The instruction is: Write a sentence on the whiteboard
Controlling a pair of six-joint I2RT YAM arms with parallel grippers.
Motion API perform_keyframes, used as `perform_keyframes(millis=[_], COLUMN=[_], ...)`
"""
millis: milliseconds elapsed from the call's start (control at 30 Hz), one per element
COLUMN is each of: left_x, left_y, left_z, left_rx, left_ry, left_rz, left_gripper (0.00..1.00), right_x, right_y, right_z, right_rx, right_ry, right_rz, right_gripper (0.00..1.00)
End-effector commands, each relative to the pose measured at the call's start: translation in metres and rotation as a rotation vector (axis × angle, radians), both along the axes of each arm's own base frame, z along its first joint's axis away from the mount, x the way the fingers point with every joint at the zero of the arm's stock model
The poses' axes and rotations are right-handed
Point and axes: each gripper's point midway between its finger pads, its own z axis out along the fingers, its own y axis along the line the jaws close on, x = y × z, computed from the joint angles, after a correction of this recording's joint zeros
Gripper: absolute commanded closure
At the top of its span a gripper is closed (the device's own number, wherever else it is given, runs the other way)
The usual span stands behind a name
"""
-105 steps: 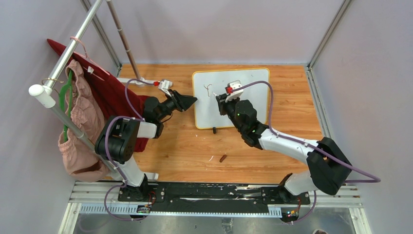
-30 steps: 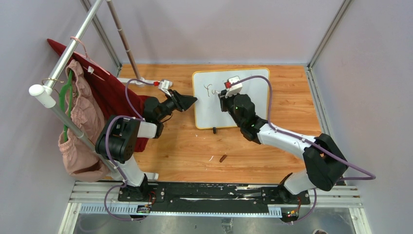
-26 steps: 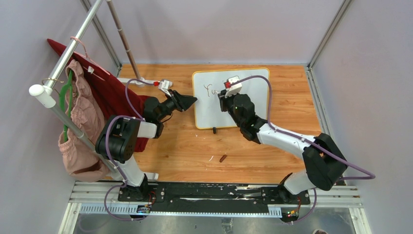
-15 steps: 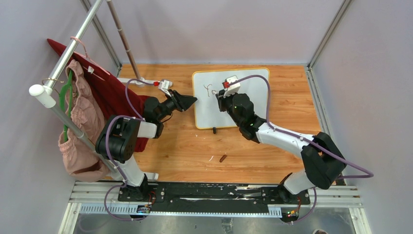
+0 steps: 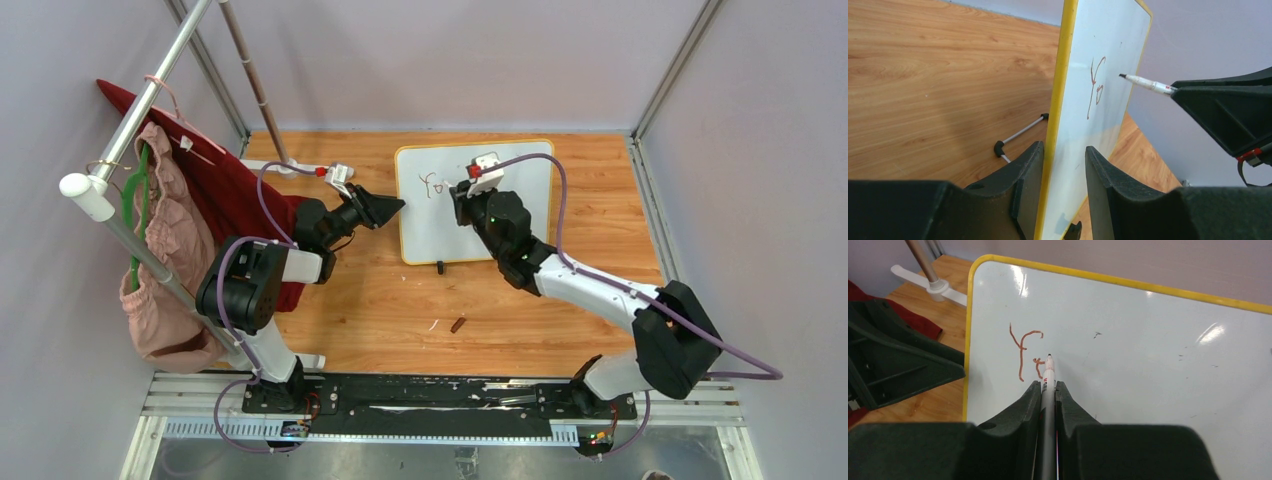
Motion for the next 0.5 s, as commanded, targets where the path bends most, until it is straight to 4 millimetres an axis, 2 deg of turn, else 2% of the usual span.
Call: perform_keyframes(millis=[0,167,467], left_x=[-0.007,-0.006,-0.006], left_y=[-0.002,-0.001,-0.002], left_z=[-0.006,-0.007,-0.007], left_rx=[-0.016,-0.016,-0.016], left_ry=[0.027,0.030,0.029], left_rz=[-0.027,-0.027,-0.026], left_gripper=[0.59,0.59,0.59], right_x=[0.005,0.009,0.012], right_y=[-0.028,-0.033,-0.022], right_z=[0.013,0.009,0.011], right_rx=[0.005,0.007,0.042], right_ry=[-0.028,-0.015,-0.026], right_rz=[-0.083,-0.092,-0.050], right_gripper=[1.00,1.00,1.00])
